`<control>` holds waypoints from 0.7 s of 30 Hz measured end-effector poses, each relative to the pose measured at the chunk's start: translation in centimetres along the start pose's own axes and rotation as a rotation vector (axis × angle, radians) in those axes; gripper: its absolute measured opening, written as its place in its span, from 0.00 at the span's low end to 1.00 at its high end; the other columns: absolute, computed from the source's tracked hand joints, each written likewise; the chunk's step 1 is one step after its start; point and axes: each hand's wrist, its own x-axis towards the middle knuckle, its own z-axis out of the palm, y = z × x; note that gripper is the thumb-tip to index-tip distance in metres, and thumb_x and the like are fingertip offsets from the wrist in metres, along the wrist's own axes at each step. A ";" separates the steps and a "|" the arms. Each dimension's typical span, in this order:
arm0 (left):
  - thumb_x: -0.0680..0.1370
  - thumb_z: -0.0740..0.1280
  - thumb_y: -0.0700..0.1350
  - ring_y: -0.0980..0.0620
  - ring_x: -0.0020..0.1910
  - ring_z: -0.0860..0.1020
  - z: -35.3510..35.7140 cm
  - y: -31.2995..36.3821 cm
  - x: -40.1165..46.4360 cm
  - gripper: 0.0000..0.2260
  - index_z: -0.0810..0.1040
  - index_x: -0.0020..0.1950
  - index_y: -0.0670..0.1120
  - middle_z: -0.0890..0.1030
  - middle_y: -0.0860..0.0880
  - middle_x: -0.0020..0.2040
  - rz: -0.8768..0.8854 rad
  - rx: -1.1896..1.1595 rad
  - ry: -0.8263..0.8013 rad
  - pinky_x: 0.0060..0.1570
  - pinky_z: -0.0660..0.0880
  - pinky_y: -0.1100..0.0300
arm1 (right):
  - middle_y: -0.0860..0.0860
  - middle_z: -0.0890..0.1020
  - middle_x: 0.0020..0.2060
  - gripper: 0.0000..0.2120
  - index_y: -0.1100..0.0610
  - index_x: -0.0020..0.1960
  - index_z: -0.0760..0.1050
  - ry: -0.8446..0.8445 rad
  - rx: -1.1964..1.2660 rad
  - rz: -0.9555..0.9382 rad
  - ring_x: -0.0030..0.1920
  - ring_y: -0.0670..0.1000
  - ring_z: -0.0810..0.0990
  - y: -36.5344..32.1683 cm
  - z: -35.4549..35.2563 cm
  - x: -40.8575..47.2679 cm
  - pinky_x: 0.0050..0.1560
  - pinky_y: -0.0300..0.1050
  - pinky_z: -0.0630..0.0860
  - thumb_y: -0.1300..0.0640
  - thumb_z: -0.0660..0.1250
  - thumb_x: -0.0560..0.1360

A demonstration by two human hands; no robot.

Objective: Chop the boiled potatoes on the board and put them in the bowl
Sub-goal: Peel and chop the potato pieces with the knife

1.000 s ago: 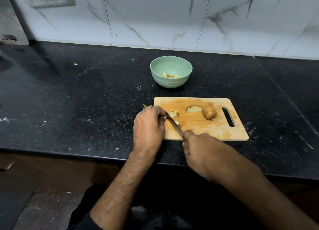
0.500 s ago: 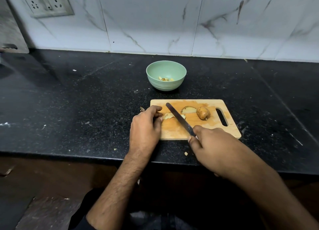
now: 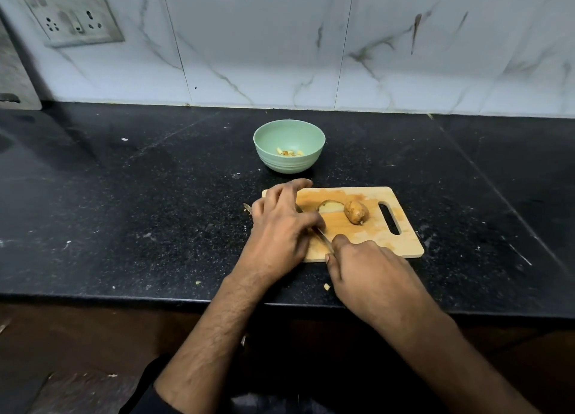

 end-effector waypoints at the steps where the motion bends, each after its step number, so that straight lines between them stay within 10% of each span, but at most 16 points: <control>1: 0.72 0.70 0.43 0.48 0.72 0.58 0.1 -0.2 0.2 0.13 0.82 0.51 0.59 0.64 0.50 0.75 -0.027 0.012 0.005 0.64 0.60 0.45 | 0.49 0.71 0.38 0.11 0.52 0.62 0.67 0.000 0.004 -0.001 0.41 0.53 0.72 0.1 0.0 -0.2 0.42 0.48 0.68 0.48 0.53 0.84; 13: 0.70 0.68 0.40 0.54 0.69 0.61 -0.1 -1.6 0.6 0.24 0.74 0.64 0.57 0.65 0.54 0.69 -0.216 -0.211 0.099 0.64 0.56 0.52 | 0.47 0.73 0.39 0.12 0.47 0.58 0.66 0.026 0.056 0.082 0.41 0.53 0.71 1.3 -2.0 -3.0 0.41 0.48 0.69 0.41 0.51 0.84; 21: 0.77 0.67 0.45 0.55 0.56 0.75 -0.6 -3.0 -0.4 0.14 0.79 0.62 0.52 0.76 0.57 0.55 -0.292 -0.262 0.083 0.63 0.72 0.44 | 0.48 0.73 0.41 0.17 0.50 0.59 0.72 -0.008 -0.011 0.126 0.48 0.55 0.77 2.2 -0.5 1.0 0.43 0.49 0.69 0.40 0.54 0.83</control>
